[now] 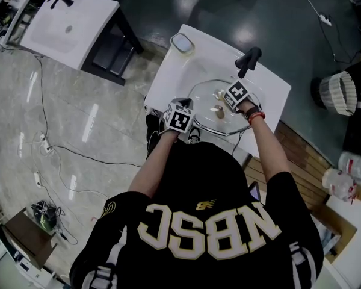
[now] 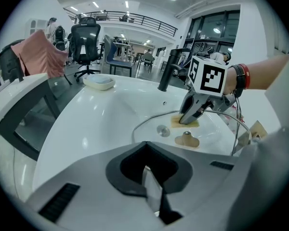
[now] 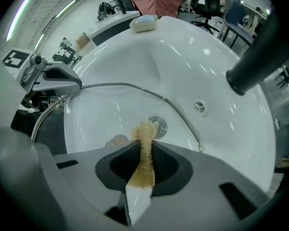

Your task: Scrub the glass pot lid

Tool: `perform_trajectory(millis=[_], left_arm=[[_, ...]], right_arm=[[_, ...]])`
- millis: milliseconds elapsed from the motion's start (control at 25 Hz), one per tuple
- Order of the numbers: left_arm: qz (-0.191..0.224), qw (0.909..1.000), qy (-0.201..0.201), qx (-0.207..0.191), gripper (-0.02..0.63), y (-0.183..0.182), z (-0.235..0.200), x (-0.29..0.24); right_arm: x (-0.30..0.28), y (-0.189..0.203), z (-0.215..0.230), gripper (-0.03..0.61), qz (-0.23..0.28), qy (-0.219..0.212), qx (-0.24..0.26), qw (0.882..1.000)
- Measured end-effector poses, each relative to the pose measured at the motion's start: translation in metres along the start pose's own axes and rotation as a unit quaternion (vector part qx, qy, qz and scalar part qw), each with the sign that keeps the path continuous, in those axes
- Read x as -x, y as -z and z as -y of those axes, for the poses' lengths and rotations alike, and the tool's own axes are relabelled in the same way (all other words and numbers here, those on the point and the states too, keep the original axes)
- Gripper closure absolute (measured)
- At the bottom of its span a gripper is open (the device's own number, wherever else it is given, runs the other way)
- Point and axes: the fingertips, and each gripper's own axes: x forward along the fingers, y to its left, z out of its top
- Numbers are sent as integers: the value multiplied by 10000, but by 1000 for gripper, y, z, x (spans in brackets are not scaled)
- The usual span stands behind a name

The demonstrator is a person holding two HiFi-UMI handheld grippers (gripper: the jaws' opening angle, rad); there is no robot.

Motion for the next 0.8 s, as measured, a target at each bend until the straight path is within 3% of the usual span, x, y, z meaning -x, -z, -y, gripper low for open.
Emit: perform_trajectory(millis=[280, 400, 600, 800], left_arm=[[5, 10000, -31, -10, 600, 0, -1, 0], [8, 10000, -32, -12, 600, 1, 0, -1], [16, 10000, -69, -19, 601, 0, -2, 0], [-12, 9999, -93, -39, 600, 0, -5, -2]], right_arm=[[27, 36, -29, 509, -550, -596, 450, 9957], [34, 37, -58, 509, -464, -988, 557, 9925], [28, 14, -78, 508, -25, -1212, 465, 9915], [7, -19, -63, 508, 438, -696, 329, 9961]])
